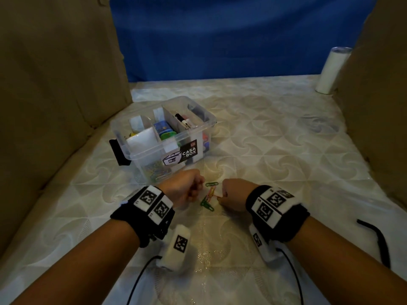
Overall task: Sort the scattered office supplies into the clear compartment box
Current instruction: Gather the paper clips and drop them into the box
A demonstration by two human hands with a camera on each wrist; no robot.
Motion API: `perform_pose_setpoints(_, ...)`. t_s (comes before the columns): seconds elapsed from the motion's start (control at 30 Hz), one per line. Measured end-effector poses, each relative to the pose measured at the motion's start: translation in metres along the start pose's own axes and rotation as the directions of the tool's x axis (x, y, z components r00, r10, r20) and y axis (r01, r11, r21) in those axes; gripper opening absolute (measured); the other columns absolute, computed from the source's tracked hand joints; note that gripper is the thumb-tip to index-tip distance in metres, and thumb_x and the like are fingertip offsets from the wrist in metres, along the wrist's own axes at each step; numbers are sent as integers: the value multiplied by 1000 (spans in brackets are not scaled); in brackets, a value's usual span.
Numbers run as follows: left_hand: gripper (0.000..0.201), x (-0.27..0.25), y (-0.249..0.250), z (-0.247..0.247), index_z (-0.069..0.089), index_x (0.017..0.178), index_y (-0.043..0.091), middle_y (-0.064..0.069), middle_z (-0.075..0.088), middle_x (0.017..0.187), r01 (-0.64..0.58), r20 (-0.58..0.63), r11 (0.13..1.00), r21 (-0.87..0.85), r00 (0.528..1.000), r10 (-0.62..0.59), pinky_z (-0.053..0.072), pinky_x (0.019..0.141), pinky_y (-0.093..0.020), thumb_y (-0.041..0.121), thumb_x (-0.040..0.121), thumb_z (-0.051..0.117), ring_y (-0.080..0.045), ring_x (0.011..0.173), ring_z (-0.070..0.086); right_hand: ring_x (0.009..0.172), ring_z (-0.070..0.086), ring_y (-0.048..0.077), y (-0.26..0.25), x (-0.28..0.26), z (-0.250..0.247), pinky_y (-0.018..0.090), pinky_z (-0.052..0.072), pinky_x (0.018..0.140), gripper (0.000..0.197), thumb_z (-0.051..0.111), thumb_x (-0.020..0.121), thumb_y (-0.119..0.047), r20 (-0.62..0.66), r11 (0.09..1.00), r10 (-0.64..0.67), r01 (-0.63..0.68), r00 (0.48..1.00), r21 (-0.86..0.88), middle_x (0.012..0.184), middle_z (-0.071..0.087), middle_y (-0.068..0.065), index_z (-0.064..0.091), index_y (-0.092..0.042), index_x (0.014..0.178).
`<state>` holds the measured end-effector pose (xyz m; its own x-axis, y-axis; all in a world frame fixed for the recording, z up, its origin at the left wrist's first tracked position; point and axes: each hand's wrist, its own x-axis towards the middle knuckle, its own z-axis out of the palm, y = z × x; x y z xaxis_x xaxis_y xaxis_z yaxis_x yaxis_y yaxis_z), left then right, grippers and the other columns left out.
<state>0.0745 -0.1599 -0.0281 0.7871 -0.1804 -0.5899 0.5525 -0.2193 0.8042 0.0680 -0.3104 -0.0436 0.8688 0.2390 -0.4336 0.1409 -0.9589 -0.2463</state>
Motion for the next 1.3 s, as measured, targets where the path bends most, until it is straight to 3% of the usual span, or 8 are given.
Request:
perform_pose_setpoints(0.23,32,3,-1,13,62,102,9,-9,64,104,-112,-24,351,930,932,361,40,73,-28,38,90,55,-24,93,58,96,58,24,-8,-12,-3,32,47,82,28,49,92,-24,33,997,-4,7,999,-76,109,61,11,56,-6,114)
perform_pose_setpoints(0.57,21,7,3,27,64,97,6,-13,65,105,-100,32,252,962,964,263,40,74,-26,24,90,56,-23,89,58,108,57,27,-15,-25,-1,34,43,95,30,40,98,-22,79,982,-96,107,992,-158,118,61,10,58,-7,117)
perform_pose_setpoints(0.7,20,-4,11,14,49,85,12,-10,53,91,-169,65,517,839,975,213,35,65,-26,22,99,38,-19,79,45,100,57,29,2,-27,-9,31,41,81,29,37,99,-19,69,975,-54,37,996,221,108,63,14,60,-3,106)
perform_pose_setpoints(0.8,26,-19,14,3,39,68,15,-2,39,63,-176,29,963,206,984,174,22,46,-22,11,92,32,-12,49,31,44,32,15,23,-35,-9,21,24,40,23,38,85,-17,61,305,-188,-1,980,952,51,40,0,41,-15,63)
perform_pose_setpoints(0.9,23,-29,10,-6,39,68,17,1,38,59,-129,132,965,-228,978,162,22,42,-21,15,87,27,-9,44,31,40,22,8,37,-44,-5,15,13,36,19,34,77,-23,-122,-413,-273,-2,954,911,51,31,0,37,-13,60)
perform_pose_setpoints(1.1,35,-25,5,-8,40,63,20,7,27,50,-132,96,931,-341,980,174,17,34,-17,31,97,39,-5,36,22,36,27,6,32,-41,2,11,17,27,30,37,92,-25,-75,-403,-91,32,993,915,57,44,3,48,-12,66)
perform_pose_setpoints(1.2,35,-26,2,-5,49,67,18,9,29,49,-250,0,960,123,968,252,18,39,-16,32,98,43,-5,38,24,39,31,6,29,-41,5,13,20,27,25,39,97,-22,3,-238,-33,-11,999,971,62,47,1,49,-14,76)
perform_pose_setpoints(1.3,34,-23,-1,-7,68,84,16,10,56,69,-303,35,603,738,910,414,34,57,-20,32,99,41,-1,59,49,43,36,7,27,-43,6,13,21,28,17,41,95,-20,37,-257,-34,-45,999,965,63,46,1,49,-15,80)
